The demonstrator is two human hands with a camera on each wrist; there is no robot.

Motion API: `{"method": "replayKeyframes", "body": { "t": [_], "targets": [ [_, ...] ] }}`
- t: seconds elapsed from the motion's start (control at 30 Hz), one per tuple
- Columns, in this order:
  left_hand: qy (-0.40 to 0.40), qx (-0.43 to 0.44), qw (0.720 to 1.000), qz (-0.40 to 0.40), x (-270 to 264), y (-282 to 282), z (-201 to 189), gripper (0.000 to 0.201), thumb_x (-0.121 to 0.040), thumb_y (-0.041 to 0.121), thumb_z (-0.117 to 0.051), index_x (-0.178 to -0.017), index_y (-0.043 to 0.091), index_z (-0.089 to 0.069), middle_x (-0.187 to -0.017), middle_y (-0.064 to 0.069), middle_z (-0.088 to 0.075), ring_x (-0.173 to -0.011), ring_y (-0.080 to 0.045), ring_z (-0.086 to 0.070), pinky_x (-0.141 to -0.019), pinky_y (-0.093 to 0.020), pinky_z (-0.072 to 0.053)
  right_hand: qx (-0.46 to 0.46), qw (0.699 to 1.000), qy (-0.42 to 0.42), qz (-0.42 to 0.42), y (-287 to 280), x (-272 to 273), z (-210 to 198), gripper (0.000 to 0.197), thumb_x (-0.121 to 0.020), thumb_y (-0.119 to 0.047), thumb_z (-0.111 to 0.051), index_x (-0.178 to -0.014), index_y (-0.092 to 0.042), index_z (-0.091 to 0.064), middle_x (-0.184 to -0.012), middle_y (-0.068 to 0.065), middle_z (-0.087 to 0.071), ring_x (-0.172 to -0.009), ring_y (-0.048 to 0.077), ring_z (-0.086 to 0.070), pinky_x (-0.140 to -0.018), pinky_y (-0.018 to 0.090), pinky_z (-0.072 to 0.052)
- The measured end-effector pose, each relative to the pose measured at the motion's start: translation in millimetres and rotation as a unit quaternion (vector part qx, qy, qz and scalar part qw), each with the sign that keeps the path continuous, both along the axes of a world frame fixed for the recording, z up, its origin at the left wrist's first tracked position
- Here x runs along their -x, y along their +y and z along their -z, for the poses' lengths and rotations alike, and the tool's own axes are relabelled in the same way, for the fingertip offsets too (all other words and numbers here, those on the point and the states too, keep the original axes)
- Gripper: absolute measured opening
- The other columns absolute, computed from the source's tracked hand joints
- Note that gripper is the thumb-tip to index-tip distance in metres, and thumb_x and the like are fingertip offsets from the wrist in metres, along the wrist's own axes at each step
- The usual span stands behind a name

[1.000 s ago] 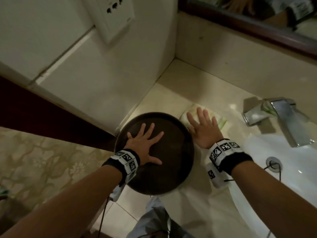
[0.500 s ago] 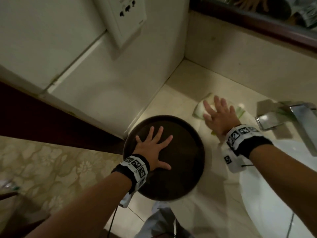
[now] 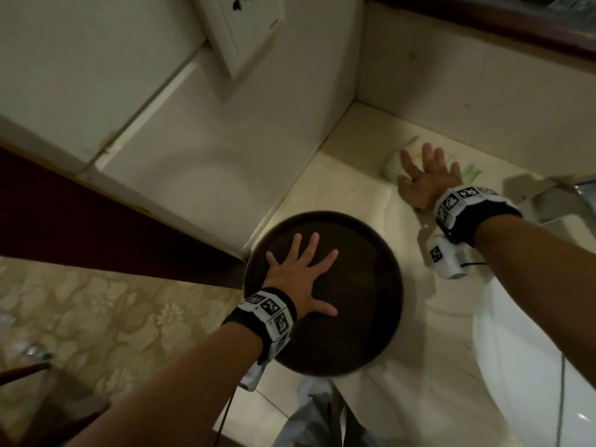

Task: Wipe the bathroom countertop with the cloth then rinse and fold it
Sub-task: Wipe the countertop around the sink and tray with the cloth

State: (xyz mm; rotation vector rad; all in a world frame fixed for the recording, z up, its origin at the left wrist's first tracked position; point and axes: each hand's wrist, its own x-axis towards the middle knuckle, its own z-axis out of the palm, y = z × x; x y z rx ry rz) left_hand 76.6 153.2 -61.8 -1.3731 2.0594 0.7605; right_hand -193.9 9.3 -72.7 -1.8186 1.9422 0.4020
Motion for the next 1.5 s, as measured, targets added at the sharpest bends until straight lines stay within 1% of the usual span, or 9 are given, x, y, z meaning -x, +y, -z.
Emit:
{"method": "replayKeyframes", "body": {
  "t": [0.17,0.3,0.47,0.57,0.73,0.97,1.17,1.23,1.5],
  "targets": [
    [-0.004,0.005,1.000,0.001,-1.0,0.8,-0.2,0.108,-0.071,0.078,-0.056,-0.146,0.048,0.016,-0.155,0.003,0.032,-0.142,-0.031,0.028,-0.106,-0.075,-0.004,0.049,0.996,0.005,-0.076,59.6,-21.2,3.3,0.058,-0.101,-0.046,-0.020,-0.154,-0.035,0.002,-0.162,0.009,0.012,-0.149,0.031,0.006,-0.117,0.054,-0.006],
    [0.003,0.008,1.000,0.006,-1.0,1.1,-2.6,0.108,-0.070,0.076,-0.058,-0.146,0.049,0.014,-0.155,0.005,0.031,-0.143,-0.030,0.028,-0.106,-0.075,-0.004,0.043,0.992,0.001,-0.115,110.6,-26.7,8.1,0.055,-0.103,-0.041,-0.017,-0.154,-0.035,0.003,-0.162,0.009,0.012,-0.149,0.030,0.007,-0.118,0.053,-0.005],
    [0.005,0.007,1.000,0.010,-0.7,0.2,-3.7,0.109,-0.070,0.075,-0.060,-0.147,0.049,0.013,-0.156,0.005,0.031,-0.143,-0.029,0.028,-0.106,-0.075,-0.002,0.014,0.993,-0.006,-0.120,106.5,-22.8,4.0,0.055,-0.103,-0.043,-0.015,-0.153,-0.037,0.006,-0.161,0.009,0.017,-0.149,0.030,0.011,-0.118,0.052,-0.003],
    [0.013,0.007,1.000,0.009,-1.3,0.2,-2.2,0.109,-0.070,0.074,-0.061,-0.147,0.049,0.013,-0.156,0.005,0.031,-0.142,-0.030,0.029,-0.106,-0.075,-0.001,0.027,0.992,-0.003,-0.121,107.0,-21.9,5.7,0.055,-0.103,-0.043,-0.015,-0.153,-0.037,0.005,-0.162,0.009,0.016,-0.149,0.029,0.010,-0.117,0.052,-0.003],
    [0.008,0.012,1.000,0.016,-1.5,0.5,1.1,0.109,-0.071,0.075,-0.059,-0.146,0.049,0.014,-0.155,0.004,0.032,-0.142,-0.031,0.029,-0.105,-0.076,-0.002,0.041,0.997,-0.007,-0.071,60.3,-18.4,7.3,0.055,-0.102,-0.043,-0.017,-0.154,-0.036,0.001,-0.162,0.008,0.013,-0.149,0.030,0.008,-0.118,0.054,-0.004],
    [0.011,0.007,1.000,0.018,-1.5,1.0,2.1,0.108,-0.073,0.074,-0.059,-0.147,0.047,0.015,-0.154,0.002,0.034,-0.141,-0.031,0.032,-0.105,-0.076,-0.001,0.031,0.999,-0.003,0.015,-36.1,-17.7,12.6,0.055,-0.101,-0.044,-0.018,-0.152,-0.040,0.001,-0.162,0.004,0.016,-0.149,0.026,0.013,-0.118,0.051,0.007],
    [0.011,0.005,1.000,0.024,-1.2,1.3,2.8,0.108,-0.073,0.074,-0.057,-0.147,0.046,0.016,-0.153,0.002,0.036,-0.141,-0.032,0.031,-0.104,-0.077,-0.001,0.003,0.998,-0.018,0.058,-49.5,-46.2,4.9,0.059,-0.100,-0.043,-0.023,-0.153,-0.038,0.001,-0.161,0.007,0.019,-0.147,0.031,0.018,-0.116,0.055,0.009],
    [0.015,0.001,1.000,0.021,-1.2,0.0,2.4,0.108,-0.073,0.073,-0.059,-0.147,0.046,0.016,-0.153,0.002,0.036,-0.141,-0.032,0.031,-0.104,-0.077,0.000,0.009,0.999,-0.022,0.038,-42.3,-68.0,3.4,0.058,-0.100,-0.043,-0.022,-0.154,-0.038,0.000,-0.161,0.007,0.019,-0.147,0.031,0.017,-0.117,0.056,0.009],
    [0.008,-0.003,1.000,0.020,-2.0,-0.7,6.5,0.105,-0.073,0.077,-0.055,-0.145,0.050,0.016,-0.153,0.007,0.036,-0.141,-0.030,0.032,-0.104,-0.077,0.001,-0.012,0.988,-0.030,-0.148,21.6,-164.4,-3.8,0.064,-0.099,-0.035,-0.031,-0.154,-0.032,0.002,-0.161,0.013,0.016,-0.147,0.037,0.013,-0.115,0.062,0.000]
  ]
}}
